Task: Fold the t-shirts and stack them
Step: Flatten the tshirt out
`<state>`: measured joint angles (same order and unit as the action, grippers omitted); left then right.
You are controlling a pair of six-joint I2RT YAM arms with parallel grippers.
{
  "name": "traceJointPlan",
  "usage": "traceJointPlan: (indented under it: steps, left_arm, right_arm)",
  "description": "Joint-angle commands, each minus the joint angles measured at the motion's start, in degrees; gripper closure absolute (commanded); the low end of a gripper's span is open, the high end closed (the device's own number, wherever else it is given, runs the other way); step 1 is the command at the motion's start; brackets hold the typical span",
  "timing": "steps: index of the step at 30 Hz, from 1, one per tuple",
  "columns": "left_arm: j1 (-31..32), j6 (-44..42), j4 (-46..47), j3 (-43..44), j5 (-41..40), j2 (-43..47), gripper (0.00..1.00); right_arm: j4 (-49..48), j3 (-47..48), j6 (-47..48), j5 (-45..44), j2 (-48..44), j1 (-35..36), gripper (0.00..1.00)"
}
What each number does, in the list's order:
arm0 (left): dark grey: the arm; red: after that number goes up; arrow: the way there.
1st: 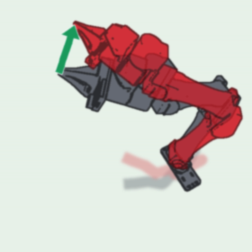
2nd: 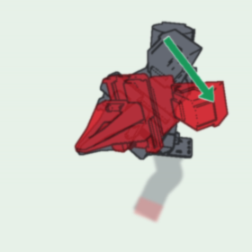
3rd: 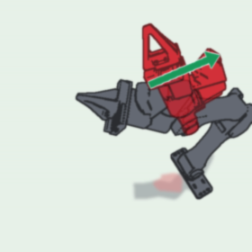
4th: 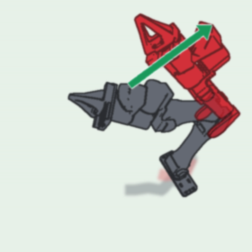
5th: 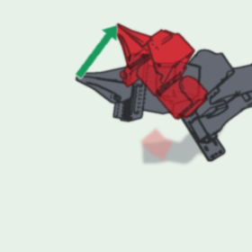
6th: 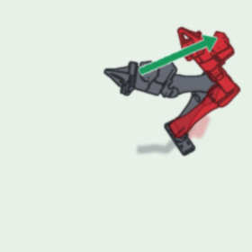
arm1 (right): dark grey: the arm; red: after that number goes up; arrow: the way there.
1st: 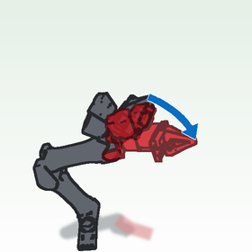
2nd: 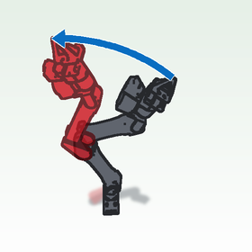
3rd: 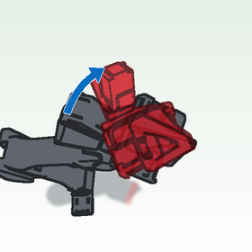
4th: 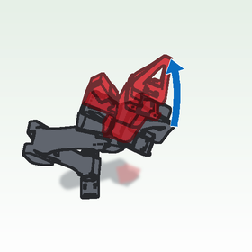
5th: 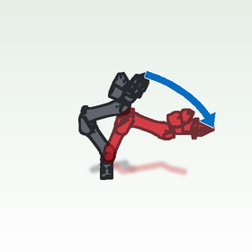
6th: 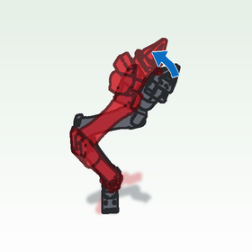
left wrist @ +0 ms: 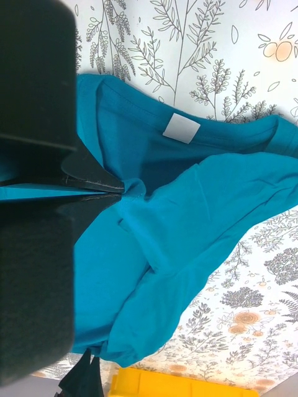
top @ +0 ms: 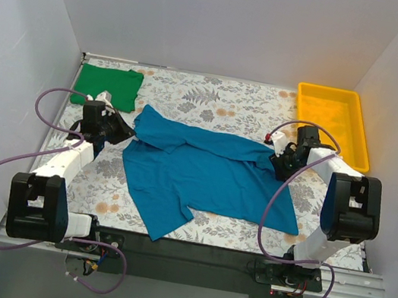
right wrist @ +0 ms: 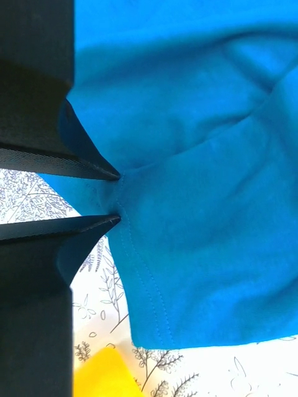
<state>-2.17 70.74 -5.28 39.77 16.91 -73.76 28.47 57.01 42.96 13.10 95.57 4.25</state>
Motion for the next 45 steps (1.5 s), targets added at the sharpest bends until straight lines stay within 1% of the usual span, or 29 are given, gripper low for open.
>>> traceJointPlan:
  steps: [1,7,8,10,11,14,16,18,23,25,32,36,45]
  left_arm:
    - [-0.2,-0.78,1.06,-0.57,0.5,1.51,1.0]
    - [-0.11,-0.69,1.15,-0.48,0.67,1.25,1.0]
    - [-0.2,-0.69,1.15,-0.57,0.76,1.16,1.0]
    - [-0.2,-0.69,1.15,-0.57,0.76,1.25,1.0]
    - [-0.2,-0.69,1.15,-0.57,0.76,1.25,1.0]
    - [-0.2,-0.78,1.15,-0.57,0.76,1.42,1.0]
    - [-0.2,-0.78,1.32,-0.57,1.02,1.6,1.0]
    - [-0.11,-0.87,1.5,-0.57,1.11,1.86,1.0]
    - [-0.2,-0.87,1.67,-0.74,1.2,2.21,1.0]
    - [-0.2,-0.95,1.67,-0.83,1.29,2.3,1.0]
    - [-0.2,-0.95,1.85,-0.92,1.37,2.39,1.0]
    - [-0.2,-0.95,1.94,-0.83,1.55,2.21,1.0]
    - [-0.2,-1.04,2.03,-0.83,1.81,2.04,1.0]
  right_arm:
    - [-0.87,2.22,-0.86,-0.88,1.55,0.49,0.65]
    - [-1.22,1.79,-0.95,-1.5,2.25,0.76,0.67]
    - [-1.14,1.79,-0.95,-1.59,2.17,0.67,0.72]
    - [-1.14,1.96,-0.86,-1.59,1.64,0.76,0.79]
    - [-1.22,2.13,-0.95,-1.5,1.38,0.67,0.85]
    - [-0.7,2.84,-0.86,-1.41,-1.69,0.67,0.91]
    - [-0.08,3.28,-0.6,-1.33,-4.68,0.67,0.93]
    - [0.36,3.8,-0.25,-0.89,-7.49,0.67,0.93]
    - [1.76,3.9,-0.6,0.96,-9.17,0.67,0.89]
    - [1.85,3.37,-0.77,1.57,-8.47,0.58,0.86]
    - [1.85,1.87,-1.3,1.84,-3.82,0.67,0.84]
    - [1.77,1.61,-1.56,1.22,-1.44,0.67,0.8]
    - [1.5,3.36,-2.18,0.7,-1.09,0.67,0.75]
